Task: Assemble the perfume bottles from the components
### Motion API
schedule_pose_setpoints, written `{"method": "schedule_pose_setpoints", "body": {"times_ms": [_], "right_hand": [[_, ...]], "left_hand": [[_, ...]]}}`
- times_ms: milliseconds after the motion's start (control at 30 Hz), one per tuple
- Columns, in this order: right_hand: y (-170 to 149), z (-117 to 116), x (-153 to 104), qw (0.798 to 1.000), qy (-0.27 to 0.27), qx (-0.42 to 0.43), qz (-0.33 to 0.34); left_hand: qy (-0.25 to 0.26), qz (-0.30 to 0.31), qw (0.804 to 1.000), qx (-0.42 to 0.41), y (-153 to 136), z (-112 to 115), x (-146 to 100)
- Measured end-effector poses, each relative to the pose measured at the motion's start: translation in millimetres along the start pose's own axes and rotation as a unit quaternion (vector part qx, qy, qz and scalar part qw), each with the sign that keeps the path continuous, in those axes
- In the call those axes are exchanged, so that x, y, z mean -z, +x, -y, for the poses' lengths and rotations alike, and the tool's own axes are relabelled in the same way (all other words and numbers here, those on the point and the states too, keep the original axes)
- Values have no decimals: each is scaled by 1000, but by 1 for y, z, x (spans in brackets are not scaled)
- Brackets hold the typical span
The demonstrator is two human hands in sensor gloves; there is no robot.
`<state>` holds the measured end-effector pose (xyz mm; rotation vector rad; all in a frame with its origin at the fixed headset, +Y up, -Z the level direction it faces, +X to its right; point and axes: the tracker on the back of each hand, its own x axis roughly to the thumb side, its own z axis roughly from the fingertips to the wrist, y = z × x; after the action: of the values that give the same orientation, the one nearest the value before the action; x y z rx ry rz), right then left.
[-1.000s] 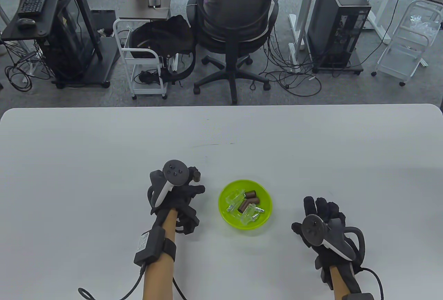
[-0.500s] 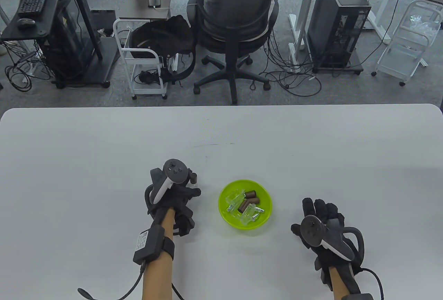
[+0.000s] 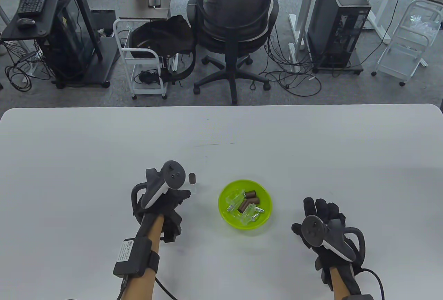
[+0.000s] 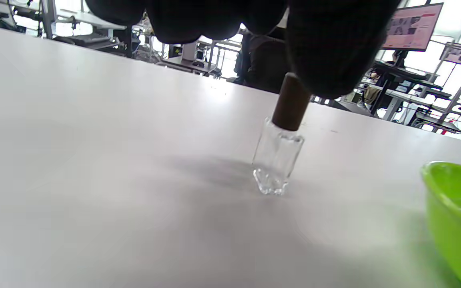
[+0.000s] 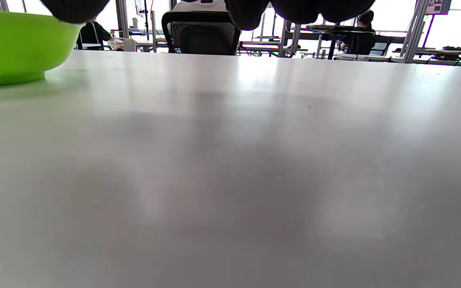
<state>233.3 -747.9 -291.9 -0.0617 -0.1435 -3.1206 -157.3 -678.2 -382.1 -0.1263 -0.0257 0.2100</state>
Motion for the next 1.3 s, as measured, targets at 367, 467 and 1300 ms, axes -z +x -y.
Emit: {"method": "schedule_pose_setpoints", "body": {"times_ms": [367, 467, 1300], "right_hand": [[-2, 1, -1, 1000, -5, 6, 0], [-4, 1, -2, 1000, -6, 10, -1], [-7, 1, -3, 1000, -7, 21, 5]], "left_hand": [[-11, 171, 964, 202, 126, 38, -26], [-29, 169, 957, 235, 143, 54, -21], [-41, 146, 948, 281, 160, 83, 10]]}}
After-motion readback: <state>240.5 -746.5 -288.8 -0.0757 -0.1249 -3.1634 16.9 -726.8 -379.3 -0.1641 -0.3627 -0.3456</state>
